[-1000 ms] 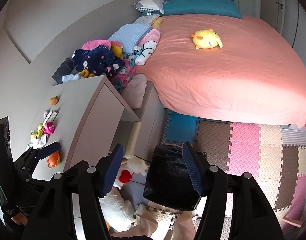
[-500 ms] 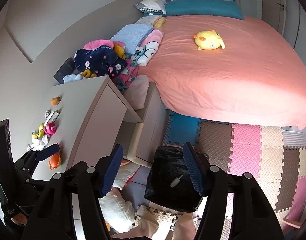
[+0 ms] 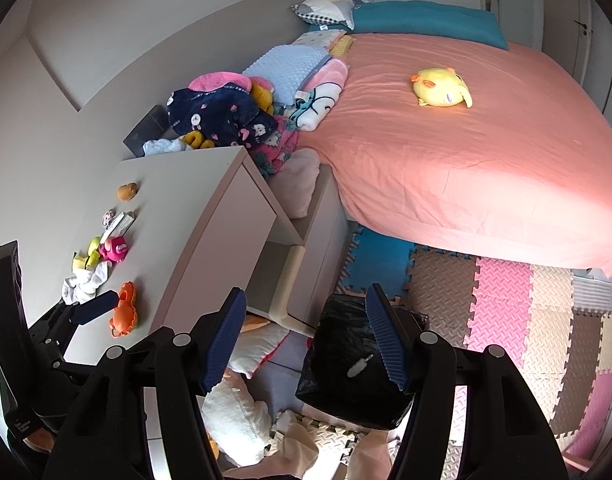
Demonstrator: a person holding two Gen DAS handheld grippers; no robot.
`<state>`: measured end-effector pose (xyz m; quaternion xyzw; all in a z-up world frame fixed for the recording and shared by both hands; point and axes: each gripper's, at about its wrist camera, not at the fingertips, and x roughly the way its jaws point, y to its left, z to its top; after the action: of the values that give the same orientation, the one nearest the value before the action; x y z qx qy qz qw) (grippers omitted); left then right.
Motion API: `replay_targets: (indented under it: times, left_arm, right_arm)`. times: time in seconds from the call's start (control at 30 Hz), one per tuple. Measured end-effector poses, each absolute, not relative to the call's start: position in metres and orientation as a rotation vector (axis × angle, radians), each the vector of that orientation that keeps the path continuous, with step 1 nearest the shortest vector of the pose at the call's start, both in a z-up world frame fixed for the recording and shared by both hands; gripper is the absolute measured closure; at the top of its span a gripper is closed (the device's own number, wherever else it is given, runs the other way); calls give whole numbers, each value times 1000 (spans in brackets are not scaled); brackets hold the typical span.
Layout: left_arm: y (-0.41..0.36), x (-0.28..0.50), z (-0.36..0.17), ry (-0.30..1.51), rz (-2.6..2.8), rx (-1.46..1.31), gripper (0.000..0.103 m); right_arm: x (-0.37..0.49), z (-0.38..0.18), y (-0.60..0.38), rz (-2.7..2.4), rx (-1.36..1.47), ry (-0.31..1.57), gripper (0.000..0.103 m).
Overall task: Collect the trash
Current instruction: 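Open both tools to drop the foam and heart into the bin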
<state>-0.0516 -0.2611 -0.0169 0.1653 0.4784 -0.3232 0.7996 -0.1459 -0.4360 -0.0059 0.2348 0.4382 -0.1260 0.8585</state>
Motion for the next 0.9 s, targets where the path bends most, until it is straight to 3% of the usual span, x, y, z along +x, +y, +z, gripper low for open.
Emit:
replay_targets:
  times: [0.9]
  left_arm:
    - [-97, -4, -22, 1063, -406, 177, 6]
  right_arm:
    - [-45, -9, -298, -8, 335, 1008, 40]
